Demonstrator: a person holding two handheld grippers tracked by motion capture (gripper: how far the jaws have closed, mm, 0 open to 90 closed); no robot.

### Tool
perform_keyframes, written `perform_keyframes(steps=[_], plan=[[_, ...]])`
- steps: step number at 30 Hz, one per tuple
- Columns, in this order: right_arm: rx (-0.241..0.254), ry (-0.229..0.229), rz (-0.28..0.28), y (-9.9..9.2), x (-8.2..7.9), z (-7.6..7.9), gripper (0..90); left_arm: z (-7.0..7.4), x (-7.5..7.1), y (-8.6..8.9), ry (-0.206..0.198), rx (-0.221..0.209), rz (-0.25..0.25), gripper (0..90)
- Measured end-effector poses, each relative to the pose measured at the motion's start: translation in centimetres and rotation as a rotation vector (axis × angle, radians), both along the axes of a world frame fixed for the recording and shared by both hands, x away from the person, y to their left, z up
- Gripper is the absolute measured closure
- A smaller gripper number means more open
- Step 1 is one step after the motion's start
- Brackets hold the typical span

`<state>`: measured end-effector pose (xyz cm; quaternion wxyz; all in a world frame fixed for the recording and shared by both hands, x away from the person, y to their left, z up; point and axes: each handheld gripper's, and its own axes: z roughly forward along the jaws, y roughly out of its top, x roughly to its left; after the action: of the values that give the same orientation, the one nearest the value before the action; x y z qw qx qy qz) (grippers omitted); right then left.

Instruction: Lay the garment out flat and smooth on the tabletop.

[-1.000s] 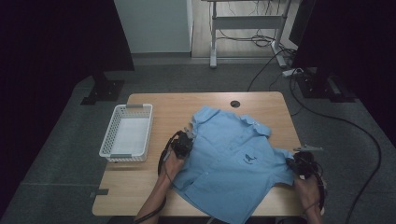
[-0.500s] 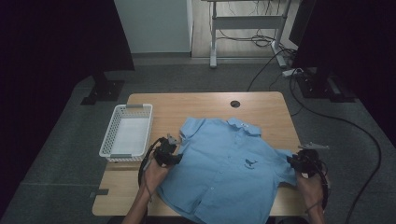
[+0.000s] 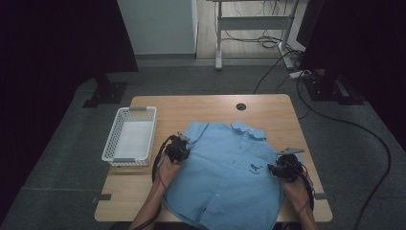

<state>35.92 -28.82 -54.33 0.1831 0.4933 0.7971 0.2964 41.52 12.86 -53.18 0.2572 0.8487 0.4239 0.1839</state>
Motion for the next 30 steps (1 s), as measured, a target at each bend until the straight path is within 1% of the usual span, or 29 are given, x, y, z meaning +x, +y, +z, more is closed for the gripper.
perform_keyframes(steps=[2, 3, 4, 5, 6, 7, 8, 9, 10, 11, 12, 13, 14, 15, 16, 17, 18, 19, 20, 21, 22, 23, 24, 25, 26, 27, 28, 29, 30], plan=[[-0.005, 0.004, 0.026, 0.3, -0.3, 0.0, 54.9, 0.1, -2.0, 0.7, 0.011, 0.011, -0.01, 80.7], [-0.002, 0.004, 0.039, 0.5, -0.6, 0.0, 55.4, 0.2, -3.0, 1.1, 0.029, 0.011, -0.015, 80.8], [0.002, 0.009, 0.054, 0.6, -1.0, 0.1, 56.0, 0.3, -3.8, 1.5, 0.058, 0.006, -0.021, 80.7], [0.011, 0.023, 0.066, 0.8, -1.3, 0.1, 56.2, 0.5, -4.5, 1.9, 0.095, 0.006, -0.039, 80.1], [0.018, 0.039, 0.085, 0.8, -1.6, 0.3, 56.7, 0.8, -5.0, 2.3, 0.131, 0.028, -0.057, 75.5], [0.021, 0.056, 0.106, 0.9, -1.9, 0.4, 57.1, 1.2, -5.3, 2.6, 0.137, 0.053, -0.062, 67.7], [0.027, 0.063, 0.123, 0.8, -2.2, 0.6, 57.0, 1.9, -5.3, 2.9, 0.105, 0.054, -0.059, 61.6], [0.038, 0.052, 0.125, 0.6, -2.4, 0.9, 56.7, 2.7, -5.1, 3.1, 0.062, 0.027, -0.048, 55.1], [0.045, 0.03, 0.113, 0.2, -2.4, 1.3, 54.4, 3.5, -4.7, 3.2, 0.025, -0.005, -0.035, 48.0], [0.055, 0.005, 0.088, -0.3, -2.4, 1.8, 51.2, 4.2, -4.0, 3.0, -0.004, -0.038, -0.024, 44.1], [0.066, -0.025, 0.055, -0.9, -2.2, 2.4, 47.0, 4.6, -3.3, 2.8, -0.027, -0.061, -0.028, 40.7], [0.052, -0.056, 0.02, -1.5, -1.9, 2.8, 45.2, 4.8, -2.4, 2.4, -0.042, -0.08, -0.035, 37.5], [0.036, -0.078, -0.01, -2.0, -1.5, 3.1, 43.8, 4.6, -1.3, 1.9, -0.041, -0.097, -0.037, 35.9], [0.02, -0.084, -0.038, -2.5, -0.9, 3.1, 43.0, 4.0, -0.4, 1.4, -0.033, -0.12, -0.037, 35.1], [0.011, -0.062, -0.055, -3.0, -0.3, 2.8, 43.0, 3.3, 0.5, 0.9, -0.016, -0.122, -0.033, 34.8], [0.006, -0.034, -0.057, -3.1, 0.2, 2.3, 43.0, 2.4, 1.3, 0.3, -0.008, -0.088, -0.028, 34.7], [-0.008, -0.01, -0.049, -3.2, 0.5, 1.8, 43.6, 1.5, 1.9, -0.3, 0.002, -0.044, -0.028, 35.0], [-0.03, 0.013, -0.042, -3.0, 0.7, 1.1, 45.3, 0.5, 2.4, -0.7, 0.008, -0.008, -0.024, 36.8], [-0.053, 0.029, -0.033, -2.8, 0.8, 0.5, 47.5, -0.1, 2.7, -0.8, 0.001, -0.028, -0.027, 39.9], [-0.032, 0.013, -0.031, -2.7, 0.6, 0.2, 54.0, -0.3, 2.9, -0.6, 0.014, -0.087, -0.018, 46.0], [-0.006, 0.013, -0.034, -2.7, 0.4, 0.1, 64.0, -0.4, 3.0, -0.4, 0.016, -0.125, 0.0, 57.4], [0.015, 0.013, -0.032, -2.6, 0.1, 0.1, 74.7, -0.5, 2.8, -0.5, -0.011, -0.099, 0.006, 72.8], [0.017, 0.016, -0.022, -2.2, -0.1, 0.1, 87.7, -0.5, 2.7, -0.6, -0.007, -0.105, -0.01, 81.1], [-0.001, 0.016, -0.009, -1.8, -0.2, 0.2, 88.9, -0.4, 2.7, -0.8, -0.013, -0.071, -0.008, 88.2], [-0.042, 0.029, -0.007, -1.3, -0.1, 0.4, 89.3, 0.0, 2.6, -0.9, -0.041, -0.031, -0.01, 89.4], [-0.067, 0.029, 0.003, -1.0, 0.2, 0.9, 89.4, 0.8, 2.3, -0.6, -0.076, -0.048, 0.003, 89.7], [-0.062, -0.01, -0.002, -1.0, 0.3, 1.8, 89.5, 1.9, 1.9, 0.0, -0.115, -0.093, 0.015, 89.8], [-0.042, -0.059, -0.021, -1.3, 0.2, 3.2, 89.5, 3.1, 1.3, 0.5, -0.157, -0.135, 0.026, 89.7], [-0.005, -0.116, -0.046, -1.9, 0.0, 4.9, 89.5, 4.2, 0.6, 1.0, -0.2, -0.155, 0.029, 89.7]])
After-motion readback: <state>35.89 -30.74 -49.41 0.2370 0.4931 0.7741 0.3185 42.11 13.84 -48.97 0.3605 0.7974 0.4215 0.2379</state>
